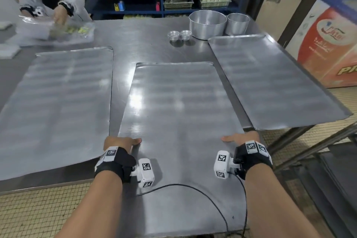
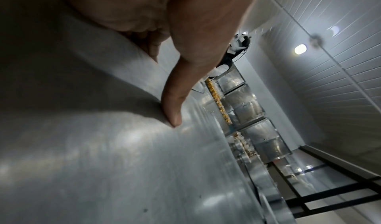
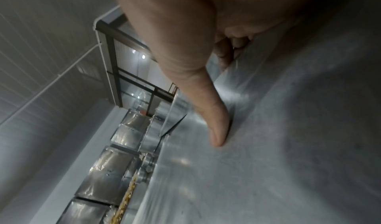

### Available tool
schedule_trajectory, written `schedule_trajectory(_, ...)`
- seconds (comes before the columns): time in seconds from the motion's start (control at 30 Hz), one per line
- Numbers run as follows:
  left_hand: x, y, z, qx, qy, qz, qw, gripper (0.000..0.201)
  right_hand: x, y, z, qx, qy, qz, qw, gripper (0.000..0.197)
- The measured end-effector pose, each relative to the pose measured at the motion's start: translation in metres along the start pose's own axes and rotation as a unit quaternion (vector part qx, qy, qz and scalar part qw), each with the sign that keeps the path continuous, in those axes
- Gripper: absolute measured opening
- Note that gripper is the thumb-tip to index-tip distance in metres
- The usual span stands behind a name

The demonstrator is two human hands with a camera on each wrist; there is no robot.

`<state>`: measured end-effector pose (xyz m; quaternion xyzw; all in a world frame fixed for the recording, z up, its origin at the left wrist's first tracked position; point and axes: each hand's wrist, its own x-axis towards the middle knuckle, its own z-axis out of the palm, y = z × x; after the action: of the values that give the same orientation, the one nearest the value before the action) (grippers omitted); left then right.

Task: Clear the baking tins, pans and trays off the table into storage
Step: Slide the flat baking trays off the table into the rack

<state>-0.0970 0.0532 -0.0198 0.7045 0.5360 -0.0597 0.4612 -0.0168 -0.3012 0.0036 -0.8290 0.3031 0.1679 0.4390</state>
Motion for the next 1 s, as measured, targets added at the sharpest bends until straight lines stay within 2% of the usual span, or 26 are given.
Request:
schedule_trajectory(0.13, 0.012, 0.009, -0.022, -0.011, -0.008, 0.004, 1.000, 0.074, -0.028, -0.006, 0.009, 0.018, 0.043, 0.025, 0.999, 0.074)
schedule_trajectory(0.27, 0.027, 0.020, -0.037, -0.028, -0.035, 0.036, 0.998, 0.076, -0.055, -0.003, 0.015, 0.082, 0.081, 0.059, 0.992, 0.081)
schedule_trajectory(0.33, 0.043, 0.024, -0.040, -0.040, -0.052, 0.044, 0.997, 0.079, -0.069, 0.001, 0.016, 0.100, 0.098, 0.065, 0.988, 0.073)
schedule_trajectory(0.4, 0.061, 0.032, -0.038, -0.042, -0.062, 0.082, 0.994, 0.077, -0.087, 0.005, 0.014, 0.126, 0.123, 0.068, 0.982, 0.057)
schedule_trajectory(0.5, 0.014, 0.057, -0.056, 0.010, -0.088, 0.135, 0.987, 0.065, -0.115, 0.012, 0.007, 0.170, 0.157, 0.069, 0.970, 0.041)
schedule_trajectory(0.63, -0.008, 0.074, -0.052, 0.034, -0.119, 0.189, 0.974, 0.050, -0.146, 0.028, -0.009, 0.198, 0.211, 0.077, 0.954, 0.051)
schedule_trajectory(0.73, -0.031, 0.082, -0.043, 0.054, -0.148, 0.223, 0.962, 0.052, -0.172, 0.045, -0.023, 0.219, 0.249, 0.095, 0.939, 0.050)
schedule_trajectory(0.8, -0.046, 0.086, -0.036, 0.069, -0.170, 0.241, 0.953, 0.061, -0.190, 0.056, -0.033, 0.230, 0.274, 0.104, 0.928, 0.047)
schedule_trajectory(0.9, -0.071, 0.088, -0.022, 0.071, -0.219, 0.263, 0.937, 0.050, -0.219, 0.077, -0.048, 0.263, 0.300, 0.115, 0.910, 0.043)
schedule_trajectory(1.0, -0.097, 0.088, -0.003, 0.064, -0.273, 0.275, 0.920, 0.053, -0.244, 0.103, -0.064, 0.283, 0.347, 0.120, 0.886, 0.041)
